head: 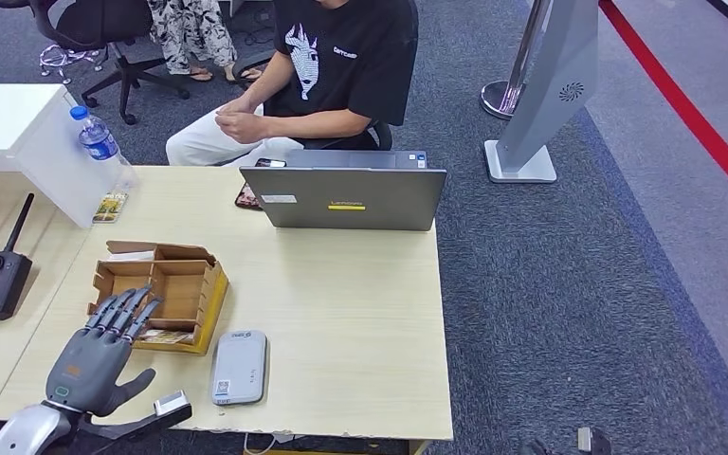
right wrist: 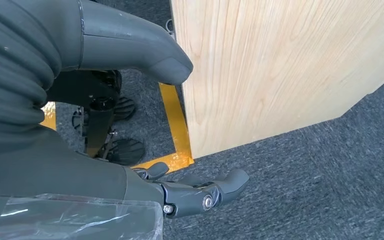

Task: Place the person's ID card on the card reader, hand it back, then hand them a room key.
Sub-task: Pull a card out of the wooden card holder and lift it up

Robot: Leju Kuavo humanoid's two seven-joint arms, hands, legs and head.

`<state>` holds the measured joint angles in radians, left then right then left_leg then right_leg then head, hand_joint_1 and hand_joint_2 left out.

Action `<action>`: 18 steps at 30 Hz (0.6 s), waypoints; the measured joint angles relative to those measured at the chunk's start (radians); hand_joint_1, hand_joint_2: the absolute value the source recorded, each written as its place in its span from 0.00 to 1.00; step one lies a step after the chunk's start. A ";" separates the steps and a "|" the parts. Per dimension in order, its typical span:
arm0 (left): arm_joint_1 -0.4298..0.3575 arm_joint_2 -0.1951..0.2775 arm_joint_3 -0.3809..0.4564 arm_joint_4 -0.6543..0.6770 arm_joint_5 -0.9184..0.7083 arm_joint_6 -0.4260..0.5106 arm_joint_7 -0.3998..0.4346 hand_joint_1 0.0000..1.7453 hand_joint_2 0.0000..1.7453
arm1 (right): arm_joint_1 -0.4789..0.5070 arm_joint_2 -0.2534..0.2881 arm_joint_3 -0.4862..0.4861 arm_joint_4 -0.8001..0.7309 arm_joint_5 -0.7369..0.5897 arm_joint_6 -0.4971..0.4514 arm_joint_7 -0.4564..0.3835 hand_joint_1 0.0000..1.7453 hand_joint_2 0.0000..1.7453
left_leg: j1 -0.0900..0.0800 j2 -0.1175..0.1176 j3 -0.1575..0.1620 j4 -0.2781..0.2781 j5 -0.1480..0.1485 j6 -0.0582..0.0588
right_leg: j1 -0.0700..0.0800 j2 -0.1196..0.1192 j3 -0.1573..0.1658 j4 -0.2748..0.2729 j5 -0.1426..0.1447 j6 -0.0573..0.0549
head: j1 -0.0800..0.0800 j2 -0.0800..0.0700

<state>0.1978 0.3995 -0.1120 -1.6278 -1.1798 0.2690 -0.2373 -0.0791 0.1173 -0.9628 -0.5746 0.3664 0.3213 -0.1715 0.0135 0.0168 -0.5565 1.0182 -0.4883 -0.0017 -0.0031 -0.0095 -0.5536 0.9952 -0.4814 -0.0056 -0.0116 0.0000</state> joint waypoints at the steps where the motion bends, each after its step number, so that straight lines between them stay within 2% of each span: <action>1: -0.001 -0.005 0.006 0.006 -0.001 0.002 -0.001 0.00 1.00 | 0.002 0.005 0.000 -0.012 0.000 0.002 0.002 0.00 1.00 | 0.000 0.000 0.000 0.000 0.000 0.000 | 0.000 0.000 0.000 0.000 0.000 0.000 | 0.000 0.000; 18: -0.039 -0.064 0.056 0.095 -0.031 0.012 -0.019 0.00 1.00 | 0.018 0.044 0.000 -0.100 0.002 0.014 0.022 0.00 1.00 | 0.000 0.000 0.000 0.000 0.000 0.000 | 0.000 0.000 0.000 0.000 0.000 0.000 | 0.000 0.000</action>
<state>0.1587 0.3354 -0.0564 -1.5325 -1.2105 0.2806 -0.2564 -0.0610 0.1616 -0.9628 -0.6744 0.3681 0.3358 -0.1493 0.0134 0.0168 -0.5564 1.0182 -0.4883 -0.0017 -0.0031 -0.0095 -0.5535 0.9952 -0.4814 -0.0056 -0.0115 0.0000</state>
